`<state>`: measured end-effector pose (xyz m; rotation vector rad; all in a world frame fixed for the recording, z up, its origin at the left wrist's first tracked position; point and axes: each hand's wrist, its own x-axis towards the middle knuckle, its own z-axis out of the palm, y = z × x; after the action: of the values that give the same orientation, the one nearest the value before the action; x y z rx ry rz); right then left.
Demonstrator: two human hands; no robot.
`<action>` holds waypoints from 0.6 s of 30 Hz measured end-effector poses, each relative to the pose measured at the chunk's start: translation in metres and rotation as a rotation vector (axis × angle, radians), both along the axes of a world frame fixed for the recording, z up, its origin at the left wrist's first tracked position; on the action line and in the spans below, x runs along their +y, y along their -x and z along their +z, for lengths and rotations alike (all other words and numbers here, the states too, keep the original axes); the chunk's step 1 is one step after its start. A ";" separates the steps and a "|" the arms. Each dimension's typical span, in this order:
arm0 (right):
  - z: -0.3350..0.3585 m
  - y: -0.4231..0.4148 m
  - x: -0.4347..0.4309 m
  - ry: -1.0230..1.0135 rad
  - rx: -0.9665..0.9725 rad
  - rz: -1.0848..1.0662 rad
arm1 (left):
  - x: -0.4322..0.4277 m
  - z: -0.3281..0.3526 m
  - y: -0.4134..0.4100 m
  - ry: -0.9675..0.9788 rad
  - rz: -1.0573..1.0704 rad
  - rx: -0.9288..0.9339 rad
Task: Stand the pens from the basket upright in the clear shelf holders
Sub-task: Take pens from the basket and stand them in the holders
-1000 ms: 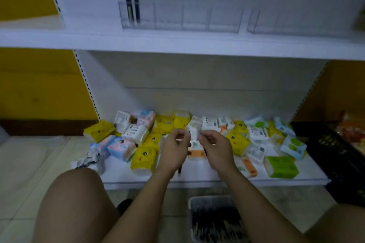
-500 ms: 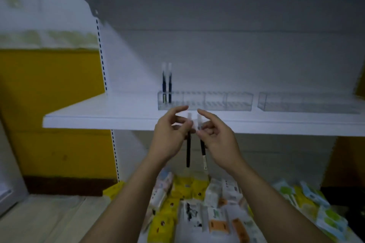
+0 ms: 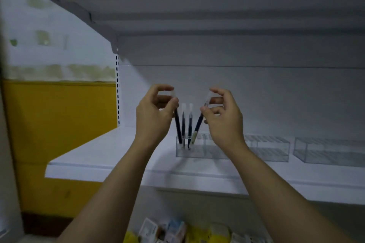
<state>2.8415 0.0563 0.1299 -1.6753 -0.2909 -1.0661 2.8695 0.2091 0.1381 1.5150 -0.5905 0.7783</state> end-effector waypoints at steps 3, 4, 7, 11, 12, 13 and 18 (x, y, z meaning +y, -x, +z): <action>0.014 -0.017 -0.001 0.000 -0.025 -0.036 | -0.002 0.008 -0.018 0.016 0.020 -0.029; 0.018 -0.022 -0.002 0.000 -0.030 -0.049 | -0.004 0.010 -0.024 0.019 0.025 -0.037; 0.022 -0.036 -0.004 0.018 -0.027 -0.070 | -0.011 0.012 -0.038 -0.001 0.034 -0.048; 0.014 -0.045 -0.003 0.091 0.022 -0.067 | -0.015 0.009 -0.051 -0.055 0.024 -0.011; 0.012 -0.047 -0.003 0.107 0.028 -0.065 | -0.015 0.009 -0.052 -0.047 0.003 0.003; 0.010 -0.048 -0.003 0.120 0.033 -0.065 | -0.014 0.010 -0.053 -0.041 -0.013 0.013; 0.004 -0.049 -0.001 0.296 0.143 -0.087 | -0.007 0.012 -0.053 -0.185 -0.013 0.000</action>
<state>2.8901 0.0552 0.1342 -2.0356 -0.2955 -0.9962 2.9228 0.2020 0.1502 1.6785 -0.6873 0.7297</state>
